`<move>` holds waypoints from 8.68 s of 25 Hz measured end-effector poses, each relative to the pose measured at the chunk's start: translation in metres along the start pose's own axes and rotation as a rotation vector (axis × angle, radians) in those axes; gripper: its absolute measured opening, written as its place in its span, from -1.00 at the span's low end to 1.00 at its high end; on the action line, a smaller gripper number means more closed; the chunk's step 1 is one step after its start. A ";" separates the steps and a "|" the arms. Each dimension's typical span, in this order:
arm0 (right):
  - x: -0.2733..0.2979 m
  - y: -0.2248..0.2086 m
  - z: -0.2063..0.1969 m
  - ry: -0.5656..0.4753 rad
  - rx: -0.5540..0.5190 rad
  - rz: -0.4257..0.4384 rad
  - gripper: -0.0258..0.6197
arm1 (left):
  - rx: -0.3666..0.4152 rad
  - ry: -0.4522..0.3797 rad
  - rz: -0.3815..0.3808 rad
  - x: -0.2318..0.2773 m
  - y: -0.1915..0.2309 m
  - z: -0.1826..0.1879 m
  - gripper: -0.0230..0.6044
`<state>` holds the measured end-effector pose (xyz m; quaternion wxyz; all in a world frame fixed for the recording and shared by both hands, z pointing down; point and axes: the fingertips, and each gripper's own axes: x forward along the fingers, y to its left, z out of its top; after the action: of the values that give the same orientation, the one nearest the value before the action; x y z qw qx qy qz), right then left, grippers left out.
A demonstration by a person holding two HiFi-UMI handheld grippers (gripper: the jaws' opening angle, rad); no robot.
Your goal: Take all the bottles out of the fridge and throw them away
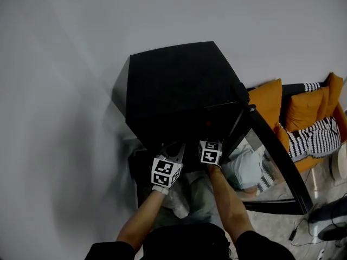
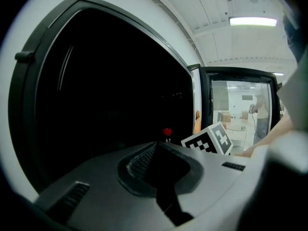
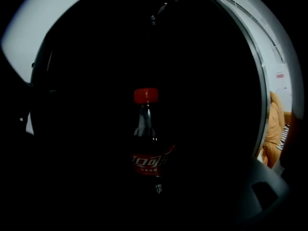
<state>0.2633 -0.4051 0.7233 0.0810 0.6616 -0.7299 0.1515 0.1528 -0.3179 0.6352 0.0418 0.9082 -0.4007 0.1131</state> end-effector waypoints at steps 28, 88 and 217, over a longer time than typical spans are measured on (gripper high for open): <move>-0.064 0.021 0.001 -0.029 -0.062 0.040 0.04 | 0.028 0.010 0.000 -0.019 -0.003 0.025 -0.90; -0.166 0.437 0.061 0.098 -0.366 0.777 0.04 | -0.320 -0.006 0.600 -0.392 0.166 0.022 -0.91; -0.447 0.080 0.194 0.091 -0.071 0.470 -0.90 | -0.147 -0.011 0.081 -0.267 -0.172 0.211 -0.90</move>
<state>0.2502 -0.0416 0.3893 0.0993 0.4626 -0.8644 0.1700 0.1420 -0.0452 0.3688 0.1015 0.8864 -0.4446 0.0798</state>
